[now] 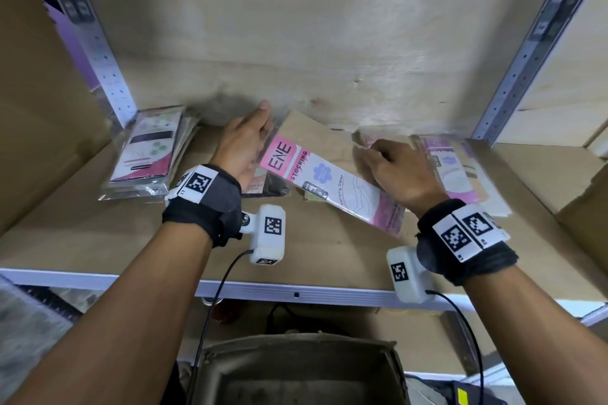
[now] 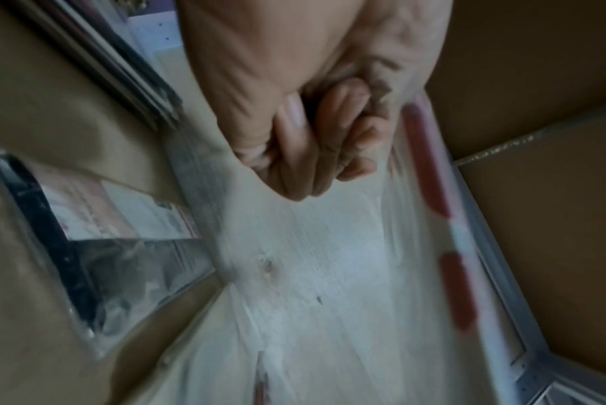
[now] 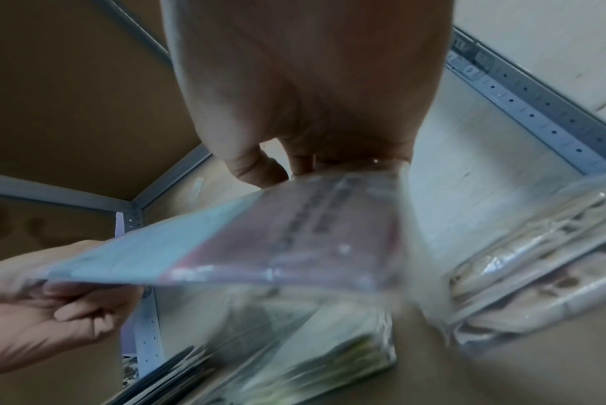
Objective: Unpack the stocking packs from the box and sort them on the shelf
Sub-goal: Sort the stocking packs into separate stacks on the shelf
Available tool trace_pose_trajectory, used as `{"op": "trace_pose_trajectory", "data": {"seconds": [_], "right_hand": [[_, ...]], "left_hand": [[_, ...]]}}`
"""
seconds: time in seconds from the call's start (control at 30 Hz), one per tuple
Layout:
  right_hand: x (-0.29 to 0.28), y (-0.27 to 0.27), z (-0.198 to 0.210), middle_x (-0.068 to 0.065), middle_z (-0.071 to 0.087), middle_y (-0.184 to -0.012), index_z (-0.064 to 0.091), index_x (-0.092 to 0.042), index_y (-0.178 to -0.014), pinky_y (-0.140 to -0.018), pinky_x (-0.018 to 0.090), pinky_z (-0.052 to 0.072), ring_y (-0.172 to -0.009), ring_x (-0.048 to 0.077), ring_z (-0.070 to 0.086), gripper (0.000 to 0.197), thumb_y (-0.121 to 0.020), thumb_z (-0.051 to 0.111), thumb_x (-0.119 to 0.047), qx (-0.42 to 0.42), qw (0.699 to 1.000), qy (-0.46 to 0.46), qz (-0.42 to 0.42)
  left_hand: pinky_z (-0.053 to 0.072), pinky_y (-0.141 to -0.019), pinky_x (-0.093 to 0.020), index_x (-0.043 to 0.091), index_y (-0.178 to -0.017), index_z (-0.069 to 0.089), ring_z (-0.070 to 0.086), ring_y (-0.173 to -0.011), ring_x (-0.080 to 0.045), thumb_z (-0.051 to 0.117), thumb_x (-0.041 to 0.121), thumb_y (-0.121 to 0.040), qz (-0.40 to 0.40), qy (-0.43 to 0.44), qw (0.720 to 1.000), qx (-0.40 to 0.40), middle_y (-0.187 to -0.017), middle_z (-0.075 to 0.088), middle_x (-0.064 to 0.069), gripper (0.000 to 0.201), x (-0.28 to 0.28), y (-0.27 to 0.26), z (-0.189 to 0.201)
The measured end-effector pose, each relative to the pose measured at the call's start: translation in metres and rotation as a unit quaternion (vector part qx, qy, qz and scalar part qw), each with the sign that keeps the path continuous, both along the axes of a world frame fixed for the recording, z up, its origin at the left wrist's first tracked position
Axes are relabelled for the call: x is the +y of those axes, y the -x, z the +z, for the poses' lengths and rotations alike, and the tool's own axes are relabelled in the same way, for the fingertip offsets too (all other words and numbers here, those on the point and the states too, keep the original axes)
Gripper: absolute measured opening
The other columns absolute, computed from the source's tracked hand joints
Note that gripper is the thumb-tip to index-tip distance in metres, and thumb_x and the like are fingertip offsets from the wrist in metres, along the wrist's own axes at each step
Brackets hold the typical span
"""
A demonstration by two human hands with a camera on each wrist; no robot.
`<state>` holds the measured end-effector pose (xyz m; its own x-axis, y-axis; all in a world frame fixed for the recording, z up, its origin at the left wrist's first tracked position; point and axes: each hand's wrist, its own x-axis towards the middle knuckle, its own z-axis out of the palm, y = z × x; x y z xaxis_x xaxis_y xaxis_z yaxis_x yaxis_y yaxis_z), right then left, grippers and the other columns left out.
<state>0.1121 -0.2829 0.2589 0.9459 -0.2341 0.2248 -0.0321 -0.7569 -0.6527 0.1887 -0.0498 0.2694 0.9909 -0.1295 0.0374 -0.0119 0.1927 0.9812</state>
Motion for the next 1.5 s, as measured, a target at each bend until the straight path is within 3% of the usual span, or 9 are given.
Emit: {"op": "trace_pose_trajectory", "data": {"seconds": [0.27,0.47,0.57,0.73,0.83,0.97,1.2,1.3,1.5], "right_hand": [[0.007,-0.003,-0.005,-0.005,0.061,-0.065,0.052,-0.021,-0.064,-0.059,0.027,0.04,-0.061,0.015,0.055,0.038,-0.09,0.046,-0.047,0.003,0.998,-0.062,0.029],[0.02,-0.002,-0.012,-0.01,0.059,-0.058,0.051,-0.022,-0.064,-0.06,0.027,0.04,-0.057,0.013,0.054,0.041,-0.091,0.052,-0.052,0.021,0.993,-0.114,0.039],[0.025,-0.002,-0.013,-0.013,0.054,-0.054,0.051,-0.022,-0.063,-0.061,0.026,0.039,-0.055,0.012,0.051,0.041,-0.092,0.053,-0.051,0.02,0.99,-0.129,0.051],[0.031,-0.004,-0.013,-0.016,0.054,-0.051,0.051,-0.024,-0.061,-0.061,0.025,0.037,-0.056,0.009,0.053,0.04,-0.092,0.053,-0.049,0.027,0.986,-0.149,0.062],[0.034,-0.004,-0.014,-0.016,0.053,-0.053,0.05,-0.027,-0.057,-0.059,0.024,0.036,-0.057,0.01,0.053,0.04,-0.088,0.054,-0.052,0.044,0.981,-0.173,0.075],[0.034,-0.002,-0.01,-0.003,0.054,-0.063,0.051,-0.026,-0.053,-0.06,0.028,0.038,-0.062,0.016,0.051,0.028,-0.074,0.051,-0.046,0.067,0.971,-0.218,0.072],[0.015,-0.001,-0.006,0.004,0.062,-0.081,0.063,-0.012,-0.082,-0.073,0.033,0.044,-0.076,0.019,0.057,0.014,-0.092,0.057,-0.019,0.07,0.937,-0.339,0.039],[0.012,0.0,-0.004,0.011,0.063,-0.092,0.065,-0.001,-0.1,-0.073,0.037,0.048,-0.082,0.023,0.059,0.016,-0.096,0.056,-0.014,0.063,0.912,-0.404,0.032],[0.009,-0.002,-0.006,0.011,0.068,-0.085,0.059,-0.006,-0.089,-0.053,0.029,0.057,-0.067,0.02,0.068,0.017,-0.099,0.047,0.002,0.042,0.889,-0.456,0.017]], "left_hand": [[0.036,-0.062,-0.032,0.017,-0.081,0.066,0.053,-0.068,-0.018,0.063,0.036,-0.096,-0.005,0.141,0.988,0.07,-0.086,0.064,-0.004,0.024,0.004,-0.008,-0.003],[0.031,-0.063,-0.029,0.018,-0.12,0.058,0.042,-0.068,-0.014,0.052,0.042,-0.101,-0.039,0.147,0.984,0.089,-0.1,0.079,0.005,0.031,0.008,-0.005,-0.001],[0.031,-0.067,-0.029,0.02,-0.115,0.062,0.04,-0.072,-0.015,0.048,0.044,-0.103,-0.049,0.152,0.983,0.089,-0.091,0.079,0.007,0.03,0.01,-0.004,0.003],[0.054,-0.065,-0.026,0.018,-0.137,0.051,0.068,-0.074,-0.012,0.046,0.045,-0.103,-0.063,0.171,0.979,0.088,-0.116,0.064,0.006,0.044,0.012,-0.001,0.008],[0.055,-0.07,-0.027,0.016,-0.138,0.051,0.07,-0.097,-0.011,0.048,0.045,-0.102,-0.054,0.181,0.978,0.084,-0.124,0.069,0.0,0.045,0.014,-0.001,0.008],[0.041,-0.073,-0.03,0.019,-0.08,0.06,0.052,-0.068,-0.014,0.055,0.044,-0.099,-0.008,0.216,0.972,0.09,-0.077,0.056,0.003,0.032,0.012,-0.007,0.006],[0.047,-0.06,-0.022,0.01,-0.104,0.073,0.057,-0.066,-0.013,0.036,0.058,-0.101,0.074,0.171,0.969,0.164,-0.078,0.07,-0.003,0.061,0.032,-0.014,-0.008],[0.053,-0.063,-0.023,0.012,-0.102,0.074,0.063,-0.073,-0.015,0.044,0.053,-0.1,0.009,0.057,0.983,0.173,-0.094,0.074,-0.005,0.05,0.02,-0.004,-0.012],[0.061,-0.074,-0.025,0.012,-0.116,0.07,0.073,-0.081,-0.016,0.072,0.031,-0.09,-0.176,-0.139,0.973,0.057,-0.108,0.076,-0.01,0.032,-0.021,0.029,-0.019]]}}
